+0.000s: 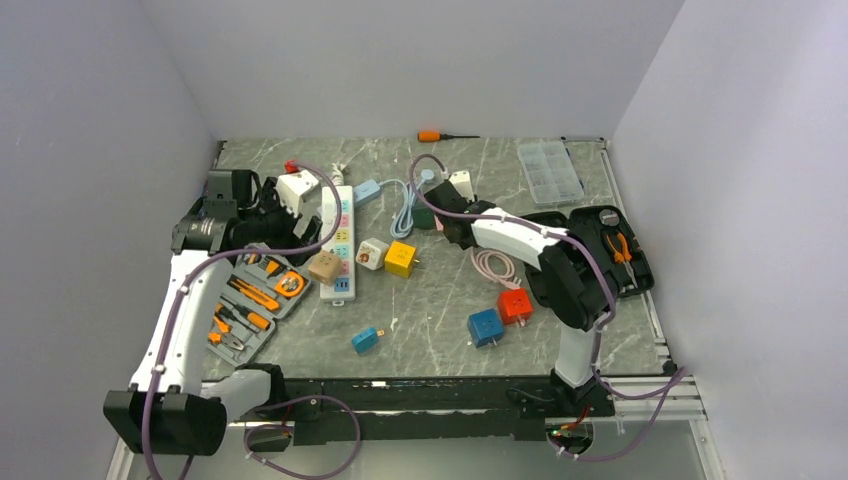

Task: Pull the plug off the socket
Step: Pick up the socket from the center of the board.

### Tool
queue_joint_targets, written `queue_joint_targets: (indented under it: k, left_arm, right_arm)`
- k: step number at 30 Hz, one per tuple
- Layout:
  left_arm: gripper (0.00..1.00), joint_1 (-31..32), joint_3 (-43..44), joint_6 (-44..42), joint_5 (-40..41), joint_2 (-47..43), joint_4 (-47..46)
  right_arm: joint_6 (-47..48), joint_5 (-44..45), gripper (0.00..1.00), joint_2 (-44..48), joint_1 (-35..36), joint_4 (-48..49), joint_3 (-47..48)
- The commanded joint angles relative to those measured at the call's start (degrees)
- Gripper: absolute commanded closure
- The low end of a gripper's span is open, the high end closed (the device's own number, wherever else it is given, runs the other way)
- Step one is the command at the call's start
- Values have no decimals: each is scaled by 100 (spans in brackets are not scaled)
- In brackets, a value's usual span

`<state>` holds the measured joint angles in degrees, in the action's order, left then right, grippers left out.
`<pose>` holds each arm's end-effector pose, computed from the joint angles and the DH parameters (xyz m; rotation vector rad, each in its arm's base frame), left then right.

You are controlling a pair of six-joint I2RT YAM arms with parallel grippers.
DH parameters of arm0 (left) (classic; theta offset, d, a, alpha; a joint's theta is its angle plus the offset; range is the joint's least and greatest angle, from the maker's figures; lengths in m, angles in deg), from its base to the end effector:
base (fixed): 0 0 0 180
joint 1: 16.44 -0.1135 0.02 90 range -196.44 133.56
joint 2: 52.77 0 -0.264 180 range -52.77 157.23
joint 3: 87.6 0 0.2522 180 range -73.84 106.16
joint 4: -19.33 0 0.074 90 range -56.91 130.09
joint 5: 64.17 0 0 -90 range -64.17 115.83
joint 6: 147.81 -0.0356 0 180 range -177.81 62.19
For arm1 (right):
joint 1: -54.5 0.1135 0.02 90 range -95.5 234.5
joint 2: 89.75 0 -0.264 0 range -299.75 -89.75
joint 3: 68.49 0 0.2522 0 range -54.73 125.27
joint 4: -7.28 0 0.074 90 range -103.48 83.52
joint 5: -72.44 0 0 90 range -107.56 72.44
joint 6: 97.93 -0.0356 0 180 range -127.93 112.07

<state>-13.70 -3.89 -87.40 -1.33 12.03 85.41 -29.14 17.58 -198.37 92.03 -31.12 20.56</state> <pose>0.2170 -0.0267 0.3566 0.8472 2.1424 -0.3300 0.3270 0.2254 0.1918 -0.1221 2.3559 -0.3176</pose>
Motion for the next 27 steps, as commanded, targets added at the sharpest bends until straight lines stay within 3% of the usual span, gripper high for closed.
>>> queue_joint_targets:
  k: [1,11,17,27]
  left_arm:
    - [1,8,-209,-256,-543,-549,-590]
    - [1,933,-239,-1039,147,-912,-500]
    - [1,1984,-887,-1839,398,-1662,-1274]
    - [1,3854,-1014,-2975,1840,-1585,-2456]
  right_arm:
    - [151,-498,100,946,26,727,-64]
    - [154,-1505,100,2380,25,1636,-818]
    - [150,-2112,100,3320,87,2279,-1461]
    - [123,-2125,100,4023,693,2390,-1674]
